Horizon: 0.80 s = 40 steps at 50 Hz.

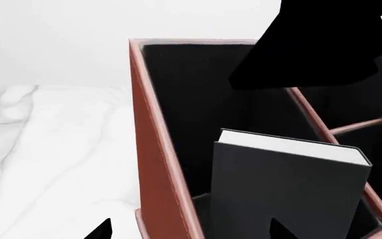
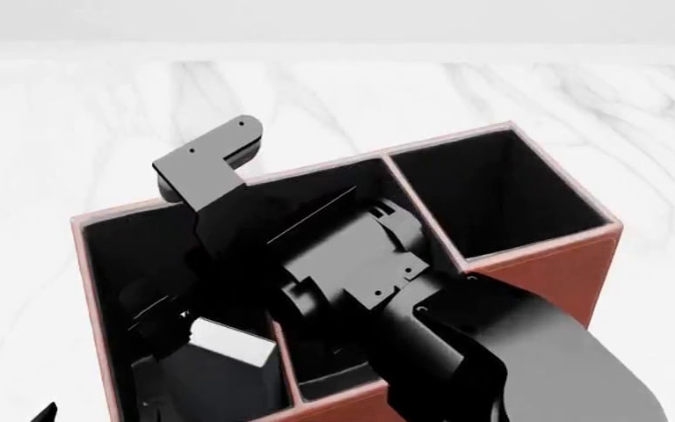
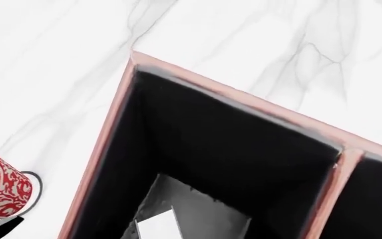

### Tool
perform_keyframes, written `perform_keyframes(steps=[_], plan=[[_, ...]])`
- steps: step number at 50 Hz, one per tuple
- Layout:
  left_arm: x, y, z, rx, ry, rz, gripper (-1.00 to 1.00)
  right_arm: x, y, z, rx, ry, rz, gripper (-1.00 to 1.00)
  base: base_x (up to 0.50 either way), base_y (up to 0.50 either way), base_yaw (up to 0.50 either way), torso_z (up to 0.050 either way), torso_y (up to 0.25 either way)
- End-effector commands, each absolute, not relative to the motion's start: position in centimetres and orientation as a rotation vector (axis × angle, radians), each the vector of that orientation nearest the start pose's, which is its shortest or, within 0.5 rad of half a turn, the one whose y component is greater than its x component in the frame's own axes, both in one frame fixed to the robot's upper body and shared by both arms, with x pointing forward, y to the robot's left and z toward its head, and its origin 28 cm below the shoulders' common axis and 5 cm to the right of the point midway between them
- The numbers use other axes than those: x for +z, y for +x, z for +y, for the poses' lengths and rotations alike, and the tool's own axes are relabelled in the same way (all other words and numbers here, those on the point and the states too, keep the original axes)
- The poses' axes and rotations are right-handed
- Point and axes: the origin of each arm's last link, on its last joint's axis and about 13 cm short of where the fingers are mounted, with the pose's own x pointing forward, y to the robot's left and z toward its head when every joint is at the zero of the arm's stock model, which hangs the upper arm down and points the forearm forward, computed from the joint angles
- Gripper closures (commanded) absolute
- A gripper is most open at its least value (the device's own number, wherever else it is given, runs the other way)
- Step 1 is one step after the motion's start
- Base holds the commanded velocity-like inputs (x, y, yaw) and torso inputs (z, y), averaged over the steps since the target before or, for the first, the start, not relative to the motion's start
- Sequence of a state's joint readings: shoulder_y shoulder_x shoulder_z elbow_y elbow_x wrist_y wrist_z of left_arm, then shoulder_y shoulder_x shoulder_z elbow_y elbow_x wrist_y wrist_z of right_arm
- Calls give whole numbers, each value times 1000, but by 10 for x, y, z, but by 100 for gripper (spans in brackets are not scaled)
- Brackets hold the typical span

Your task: Pick up the book and place it in the left compartment of the caddy.

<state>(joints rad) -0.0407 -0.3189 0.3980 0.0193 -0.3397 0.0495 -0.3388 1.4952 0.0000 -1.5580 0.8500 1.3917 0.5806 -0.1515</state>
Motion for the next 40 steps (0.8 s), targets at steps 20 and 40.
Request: perform_keyframes(steps=[20,40], plan=[[16,205,205,-33,-30,23,-100,290,368,-51,407,-53,62,-100,0,0,0,0,0],[30,202,204,-19,-34,-1,-100,233,289,-91,233,-51,-110,-100,0,0,0,0,0]])
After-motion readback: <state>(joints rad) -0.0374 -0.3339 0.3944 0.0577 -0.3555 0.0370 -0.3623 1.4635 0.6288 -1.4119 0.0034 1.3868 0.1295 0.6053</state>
